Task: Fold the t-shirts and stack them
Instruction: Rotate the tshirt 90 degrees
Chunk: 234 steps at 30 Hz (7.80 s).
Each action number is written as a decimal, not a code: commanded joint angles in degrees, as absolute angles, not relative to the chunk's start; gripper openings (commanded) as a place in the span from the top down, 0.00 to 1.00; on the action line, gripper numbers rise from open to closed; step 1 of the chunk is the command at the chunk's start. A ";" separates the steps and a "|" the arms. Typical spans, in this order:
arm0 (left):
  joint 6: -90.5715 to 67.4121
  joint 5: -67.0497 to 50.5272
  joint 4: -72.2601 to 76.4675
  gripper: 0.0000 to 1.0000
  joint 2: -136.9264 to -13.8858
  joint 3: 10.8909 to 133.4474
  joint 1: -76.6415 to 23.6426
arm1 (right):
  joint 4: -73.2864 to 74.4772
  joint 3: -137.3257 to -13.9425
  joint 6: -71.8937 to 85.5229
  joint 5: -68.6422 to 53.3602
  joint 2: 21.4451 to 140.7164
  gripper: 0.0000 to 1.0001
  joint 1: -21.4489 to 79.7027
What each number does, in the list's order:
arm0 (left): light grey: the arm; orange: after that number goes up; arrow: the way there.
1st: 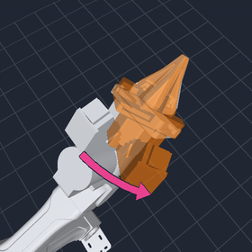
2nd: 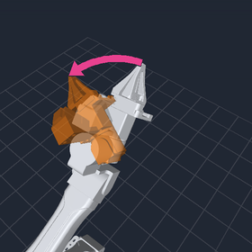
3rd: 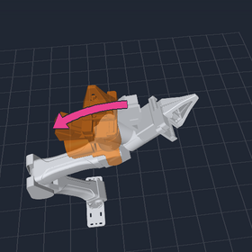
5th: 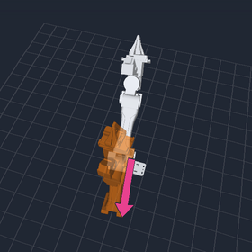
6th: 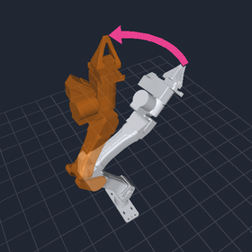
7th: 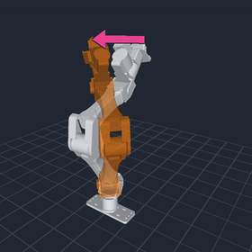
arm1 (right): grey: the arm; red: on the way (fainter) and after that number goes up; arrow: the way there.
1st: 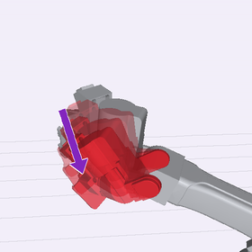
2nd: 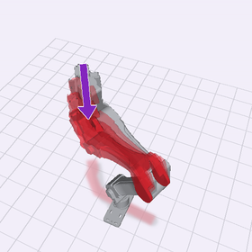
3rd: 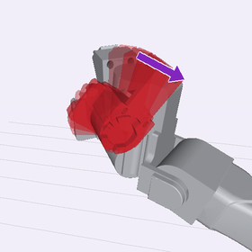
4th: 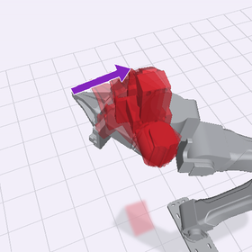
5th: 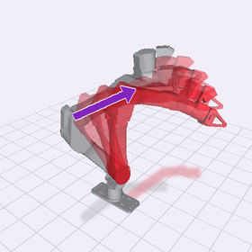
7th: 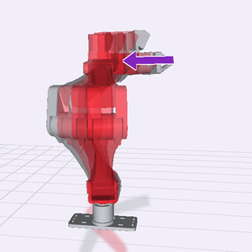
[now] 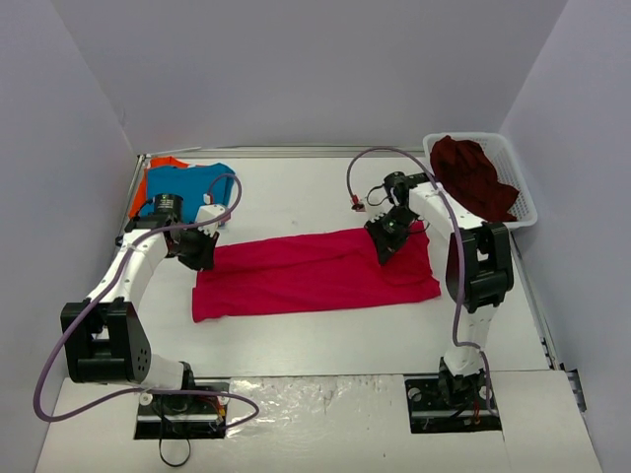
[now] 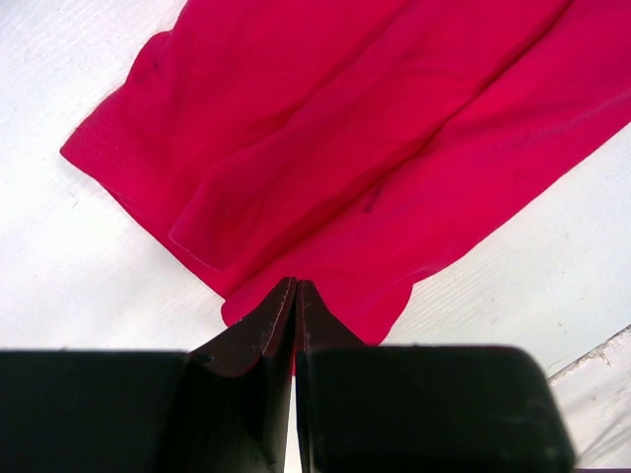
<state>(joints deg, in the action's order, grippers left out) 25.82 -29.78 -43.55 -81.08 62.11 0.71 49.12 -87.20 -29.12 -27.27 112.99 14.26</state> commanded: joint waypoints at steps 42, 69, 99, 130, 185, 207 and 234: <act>28.92 -30.85 -41.84 0.29 -76.47 61.27 0.62 | 41.79 -74.46 -26.90 -10.38 86.87 0.00 19.70; 26.19 -23.29 -36.39 0.06 -68.91 59.24 -3.26 | 39.55 -72.84 -30.58 -13.54 107.39 1.00 8.97; 21.45 -17.32 -35.86 0.06 -73.22 63.38 2.11 | 14.43 -137.64 -23.91 -3.35 152.32 1.00 15.38; 21.27 -22.23 -33.40 0.06 -64.25 57.74 6.50 | 22.41 -99.67 -24.17 -8.79 119.35 1.00 46.22; 20.92 -34.01 -35.07 0.06 -66.53 57.66 10.28 | 47.60 -93.41 -35.85 -19.40 112.07 1.00 26.37; 21.36 -33.05 -34.19 0.06 -67.15 56.34 10.37 | 39.81 -133.15 -24.69 3.25 142.46 1.00 16.08; 21.53 -33.75 -34.98 0.06 -66.97 56.69 10.37 | 39.55 -136.58 -28.21 4.39 153.10 1.00 20.30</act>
